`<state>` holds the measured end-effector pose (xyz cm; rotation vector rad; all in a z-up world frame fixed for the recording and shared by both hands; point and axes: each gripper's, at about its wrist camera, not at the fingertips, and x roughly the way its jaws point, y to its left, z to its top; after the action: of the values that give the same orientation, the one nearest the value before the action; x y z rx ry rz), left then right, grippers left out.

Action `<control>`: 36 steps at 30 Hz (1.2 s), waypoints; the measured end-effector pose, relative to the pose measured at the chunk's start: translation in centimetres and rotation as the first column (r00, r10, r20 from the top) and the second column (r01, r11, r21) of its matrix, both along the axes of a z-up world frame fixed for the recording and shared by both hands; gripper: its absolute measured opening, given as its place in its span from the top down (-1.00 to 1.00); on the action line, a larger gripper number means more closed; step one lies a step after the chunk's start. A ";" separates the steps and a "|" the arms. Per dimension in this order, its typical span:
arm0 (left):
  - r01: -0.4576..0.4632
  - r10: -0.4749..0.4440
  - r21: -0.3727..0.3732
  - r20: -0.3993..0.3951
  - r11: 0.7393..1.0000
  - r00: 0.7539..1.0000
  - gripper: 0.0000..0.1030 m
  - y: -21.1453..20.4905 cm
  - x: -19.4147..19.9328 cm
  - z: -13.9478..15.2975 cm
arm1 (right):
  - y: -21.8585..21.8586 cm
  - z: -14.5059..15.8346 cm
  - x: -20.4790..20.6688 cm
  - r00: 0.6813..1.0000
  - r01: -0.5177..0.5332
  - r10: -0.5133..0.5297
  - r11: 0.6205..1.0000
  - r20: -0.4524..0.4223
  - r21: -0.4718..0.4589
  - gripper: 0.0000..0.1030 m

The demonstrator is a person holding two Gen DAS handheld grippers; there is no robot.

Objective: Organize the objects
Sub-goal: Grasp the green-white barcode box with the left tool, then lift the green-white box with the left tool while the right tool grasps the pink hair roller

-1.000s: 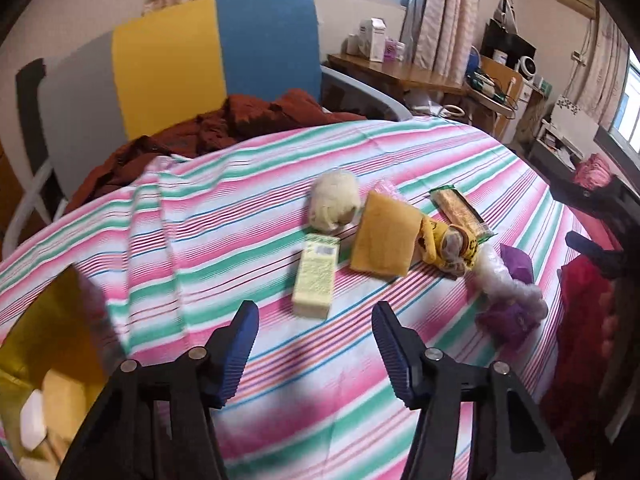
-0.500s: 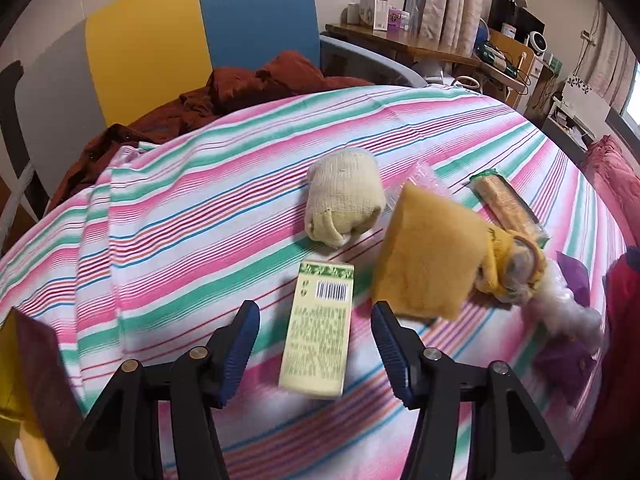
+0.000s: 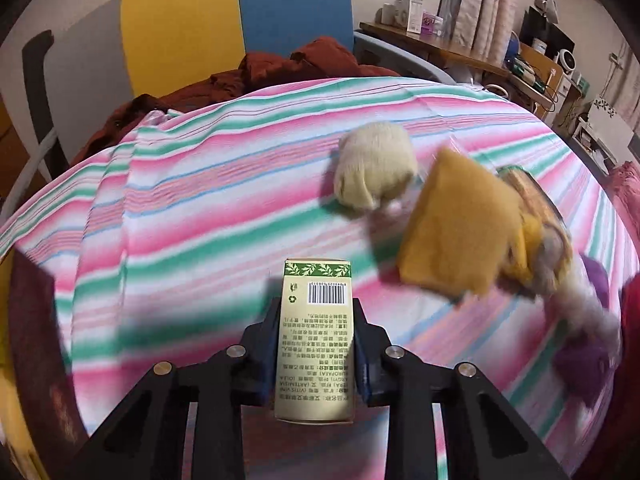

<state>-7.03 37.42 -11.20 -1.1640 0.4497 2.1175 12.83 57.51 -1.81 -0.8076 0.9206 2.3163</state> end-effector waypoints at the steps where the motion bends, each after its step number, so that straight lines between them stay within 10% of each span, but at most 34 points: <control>1: -0.007 0.007 0.014 0.011 1.000 1.000 0.42 -0.6 0.4 0.0 | -0.1 -0.1 -0.3 1.000 -0.020 0.020 1.000 0.007 -0.008 -0.99; 12: -0.002 0.003 0.112 -0.008 0.994 1.000 0.42 -4.3 3.2 -0.4 | -1.0 1.3 -10.3 0.968 -0.248 0.245 0.967 -0.058 -0.060 -0.99; 20: -0.005 0.004 0.155 0.009 0.988 1.000 0.42 -4.8 2.6 -0.6 | -1.0 -2.9 -15.8 0.940 -0.340 0.342 0.925 -0.019 -0.171 -0.99; 22: -0.005 0.004 0.157 0.004 0.988 1.000 0.42 -4.8 2.6 -0.6 | -1.0 -3.7 -15.8 0.917 -0.396 0.390 0.875 -0.079 -0.277 -0.99; 26: -0.006 0.006 0.163 0.003 0.987 1.000 0.40 -4.9 2.6 -0.7 | -1.6 -3.7 -15.9 0.769 -0.637 0.460 0.608 -0.443 -0.475 -0.99; 28: -0.004 0.005 0.158 -0.005 0.987 1.000 0.40 -4.8 2.7 -0.7 | -1.3 -3.3 -15.5 0.769 -0.634 0.444 0.626 -0.460 -0.454 -0.99; 36: 0.002 0.002 0.145 -0.027 0.989 1.000 0.40 -4.6 2.9 -0.8 | 2.6 -3.7 -13.9 0.934 -0.345 0.282 0.875 -0.222 -0.340 -0.99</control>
<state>-4.13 32.82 -12.01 -1.0535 0.3025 2.1300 -1.03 60.09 -5.56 -0.9910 1.4319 2.5540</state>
